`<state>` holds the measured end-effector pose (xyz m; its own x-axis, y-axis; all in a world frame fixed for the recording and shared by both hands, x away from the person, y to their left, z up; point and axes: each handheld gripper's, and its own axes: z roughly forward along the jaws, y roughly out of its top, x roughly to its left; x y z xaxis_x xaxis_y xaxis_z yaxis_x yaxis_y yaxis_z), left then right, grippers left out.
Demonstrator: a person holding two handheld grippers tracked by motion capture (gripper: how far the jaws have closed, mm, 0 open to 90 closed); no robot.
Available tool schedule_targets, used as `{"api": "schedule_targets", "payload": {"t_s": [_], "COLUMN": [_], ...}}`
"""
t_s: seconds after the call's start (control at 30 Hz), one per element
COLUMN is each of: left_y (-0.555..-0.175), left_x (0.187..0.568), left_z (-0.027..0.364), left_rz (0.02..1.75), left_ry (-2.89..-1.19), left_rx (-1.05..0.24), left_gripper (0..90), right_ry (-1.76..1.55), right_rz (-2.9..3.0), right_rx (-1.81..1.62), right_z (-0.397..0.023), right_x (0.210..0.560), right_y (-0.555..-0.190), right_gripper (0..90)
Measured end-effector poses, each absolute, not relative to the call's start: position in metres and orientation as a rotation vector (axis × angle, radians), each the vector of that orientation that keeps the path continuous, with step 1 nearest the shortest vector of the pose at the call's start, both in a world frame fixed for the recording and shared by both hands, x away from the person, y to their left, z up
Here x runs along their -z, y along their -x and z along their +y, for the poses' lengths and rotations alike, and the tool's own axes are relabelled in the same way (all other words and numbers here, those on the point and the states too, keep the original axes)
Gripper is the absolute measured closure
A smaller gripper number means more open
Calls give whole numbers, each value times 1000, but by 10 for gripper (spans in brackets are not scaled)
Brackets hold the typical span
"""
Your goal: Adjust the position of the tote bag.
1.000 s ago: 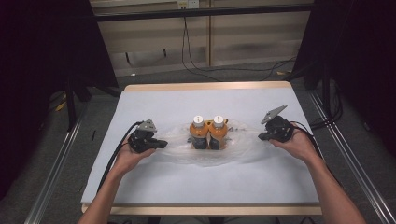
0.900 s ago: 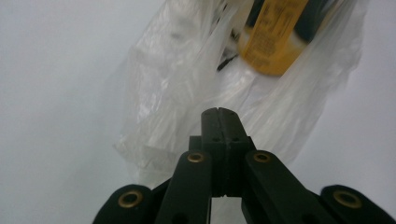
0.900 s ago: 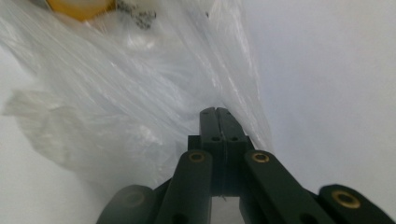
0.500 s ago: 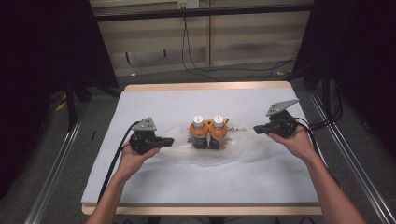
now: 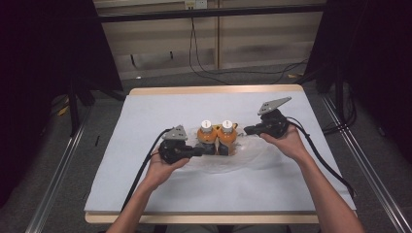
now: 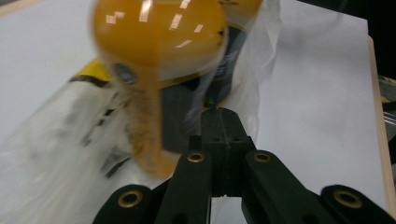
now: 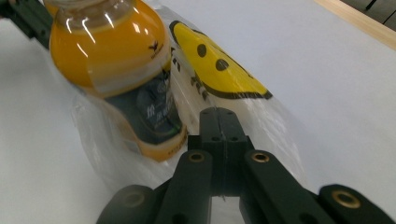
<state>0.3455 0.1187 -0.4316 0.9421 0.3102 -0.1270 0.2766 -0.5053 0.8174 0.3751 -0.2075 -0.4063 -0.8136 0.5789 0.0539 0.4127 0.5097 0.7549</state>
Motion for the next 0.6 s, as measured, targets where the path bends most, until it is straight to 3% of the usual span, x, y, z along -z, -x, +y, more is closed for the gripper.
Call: {"api": "schedule_targets", "payload": {"t_s": [0.3,0.6], "left_y": [-338,-341], "left_x": [436,455], "left_z": [82,79], "left_rz": [358,397], "left_ry": [-2142,-2166], "left_rx": [-84,-132], "left_gripper": [900,900], "right_ry": [-837,-819], "right_rz": [2583,2671], "right_rx": [-1206,-1143], "right_z": [-181,-164], "right_x": [411,432], "right_y": [-393,-404], "right_gripper": [900,900]}}
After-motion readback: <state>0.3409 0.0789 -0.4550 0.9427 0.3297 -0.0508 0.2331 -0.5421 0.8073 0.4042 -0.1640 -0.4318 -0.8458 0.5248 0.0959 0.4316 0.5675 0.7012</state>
